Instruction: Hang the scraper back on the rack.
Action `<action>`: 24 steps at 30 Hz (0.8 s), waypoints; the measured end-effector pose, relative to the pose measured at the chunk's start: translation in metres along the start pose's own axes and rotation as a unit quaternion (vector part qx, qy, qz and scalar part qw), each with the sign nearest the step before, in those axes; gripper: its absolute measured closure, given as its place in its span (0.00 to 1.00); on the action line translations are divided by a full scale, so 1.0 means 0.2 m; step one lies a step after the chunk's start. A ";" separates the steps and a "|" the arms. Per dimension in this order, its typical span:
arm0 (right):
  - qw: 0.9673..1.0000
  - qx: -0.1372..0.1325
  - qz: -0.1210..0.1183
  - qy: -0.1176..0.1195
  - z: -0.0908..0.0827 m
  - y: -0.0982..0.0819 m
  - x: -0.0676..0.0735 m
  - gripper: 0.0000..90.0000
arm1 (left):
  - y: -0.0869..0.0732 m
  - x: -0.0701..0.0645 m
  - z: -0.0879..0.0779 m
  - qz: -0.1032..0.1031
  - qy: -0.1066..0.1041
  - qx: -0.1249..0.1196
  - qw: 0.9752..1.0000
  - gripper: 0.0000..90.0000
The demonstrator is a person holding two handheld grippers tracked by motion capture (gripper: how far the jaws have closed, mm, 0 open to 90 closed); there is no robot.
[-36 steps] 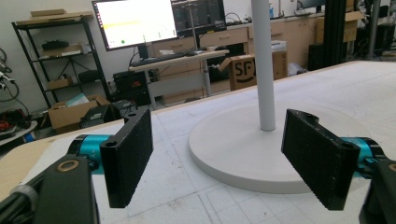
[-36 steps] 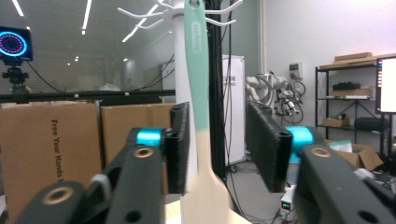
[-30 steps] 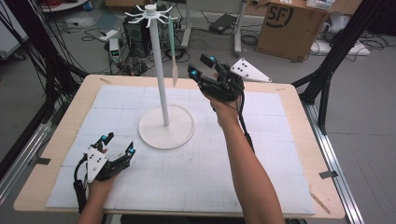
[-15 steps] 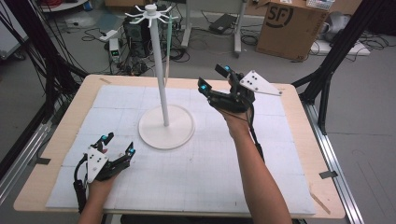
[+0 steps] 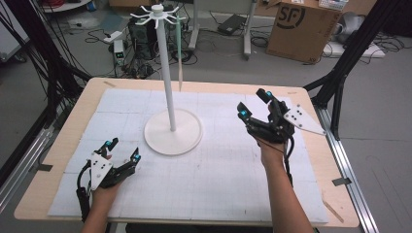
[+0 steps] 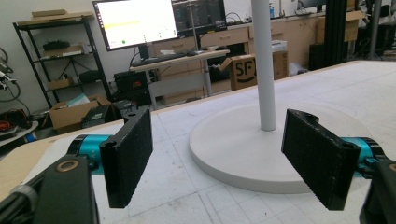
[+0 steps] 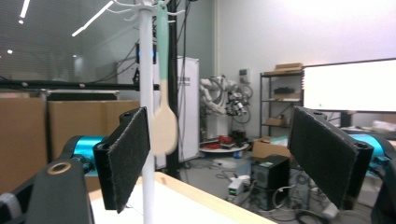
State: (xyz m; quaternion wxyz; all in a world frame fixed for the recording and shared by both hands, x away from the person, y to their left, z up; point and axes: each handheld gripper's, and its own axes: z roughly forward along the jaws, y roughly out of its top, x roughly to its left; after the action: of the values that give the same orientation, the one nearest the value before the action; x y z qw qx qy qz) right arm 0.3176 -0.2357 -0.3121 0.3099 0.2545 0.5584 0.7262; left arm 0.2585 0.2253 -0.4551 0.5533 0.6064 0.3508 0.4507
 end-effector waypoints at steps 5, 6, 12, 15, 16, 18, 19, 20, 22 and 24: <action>1.000 0.007 0.000 -0.015 -0.13 -0.05 -0.01 0.23 | 0.00 0.00 0.00 0.000 0.000 0.000 1.000 0.28; 1.000 0.006 -0.002 -0.018 -0.15 -0.07 -0.01 0.23 | 0.00 0.00 0.00 0.000 0.000 0.000 1.000 0.28; 0.998 0.018 -0.022 -0.055 -0.29 -0.16 0.03 0.25 | 0.00 0.00 0.00 0.002 0.000 0.000 1.000 0.28; 0.997 0.023 -0.019 -0.076 -0.36 -0.22 0.03 0.26 | 0.00 0.00 0.00 0.003 0.000 0.000 1.000 0.28; 0.996 0.026 -0.018 -0.084 -0.38 -0.25 0.03 0.26 | 0.00 0.00 0.00 0.003 0.000 0.000 1.000 0.28; 0.994 0.037 -0.019 -0.103 -0.42 -0.29 0.03 0.25 | 0.00 0.00 0.00 0.003 -0.001 0.000 1.000 0.28; 0.993 0.041 -0.020 -0.111 -0.44 -0.31 0.02 0.25 | 0.00 0.00 0.00 0.003 0.000 -0.001 1.000 0.28; 0.992 0.047 -0.019 -0.119 -0.45 -0.33 0.01 0.23 | 0.00 0.00 0.00 0.003 0.000 -0.001 1.000 0.28; 0.989 0.056 -0.012 -0.138 -0.48 -0.36 0.00 0.21 | 0.00 0.00 0.00 0.002 0.000 -0.001 1.000 0.28; 0.986 0.066 -0.005 -0.155 -0.51 -0.38 0.00 0.21 | 0.00 0.00 0.00 0.001 0.000 -0.001 1.000 0.28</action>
State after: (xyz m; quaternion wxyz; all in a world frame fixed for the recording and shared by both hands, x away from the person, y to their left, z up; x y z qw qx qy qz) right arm 0.2579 -0.2889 -0.4117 0.3789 0.3811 0.5519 0.6377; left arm 0.2582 0.2250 -0.4552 0.5534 0.6059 0.3501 0.4517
